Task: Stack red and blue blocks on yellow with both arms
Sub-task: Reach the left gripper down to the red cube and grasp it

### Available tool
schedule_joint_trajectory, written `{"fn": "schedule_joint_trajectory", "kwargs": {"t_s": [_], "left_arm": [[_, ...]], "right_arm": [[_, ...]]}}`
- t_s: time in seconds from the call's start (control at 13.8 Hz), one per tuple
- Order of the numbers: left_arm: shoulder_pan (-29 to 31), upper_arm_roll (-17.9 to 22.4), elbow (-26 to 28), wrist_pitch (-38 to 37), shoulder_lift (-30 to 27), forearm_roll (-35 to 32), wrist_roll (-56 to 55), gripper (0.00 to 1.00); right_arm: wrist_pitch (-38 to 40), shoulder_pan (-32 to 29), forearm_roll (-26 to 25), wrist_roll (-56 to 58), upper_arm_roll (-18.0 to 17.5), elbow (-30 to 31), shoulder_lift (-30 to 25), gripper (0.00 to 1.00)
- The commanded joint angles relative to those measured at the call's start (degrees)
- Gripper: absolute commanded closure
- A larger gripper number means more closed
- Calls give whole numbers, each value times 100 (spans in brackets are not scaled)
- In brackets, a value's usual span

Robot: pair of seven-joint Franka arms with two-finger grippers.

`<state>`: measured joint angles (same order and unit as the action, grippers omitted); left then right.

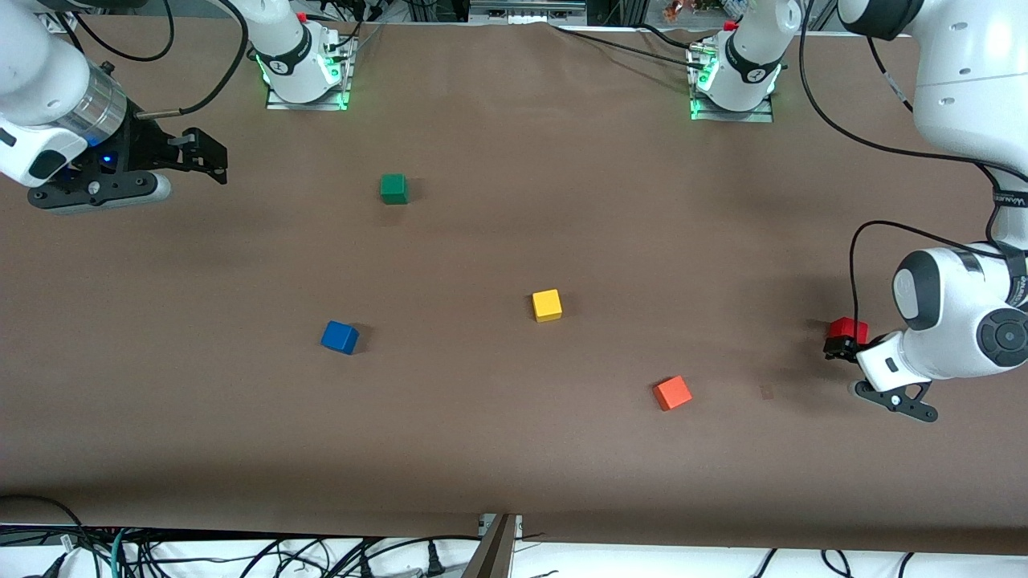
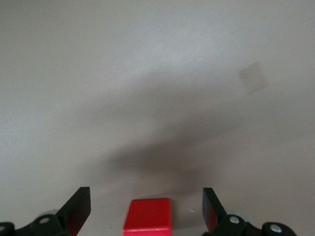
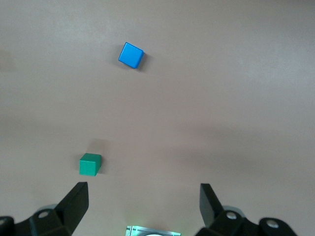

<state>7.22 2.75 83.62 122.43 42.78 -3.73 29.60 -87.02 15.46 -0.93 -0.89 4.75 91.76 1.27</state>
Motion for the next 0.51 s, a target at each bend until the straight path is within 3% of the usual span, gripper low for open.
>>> {"fn": "schedule_joint_trajectory", "kwargs": {"t_s": [0.0,0.43], "left_arm": [[166,-73,100,88,29,-5,257,0],[377,-100,707,238,-111,118,265,0]], "right_arm": [[53,-95,5,36,-88,-114,49,0],[53,-95,22,45,-88,-62,40,0]]}}
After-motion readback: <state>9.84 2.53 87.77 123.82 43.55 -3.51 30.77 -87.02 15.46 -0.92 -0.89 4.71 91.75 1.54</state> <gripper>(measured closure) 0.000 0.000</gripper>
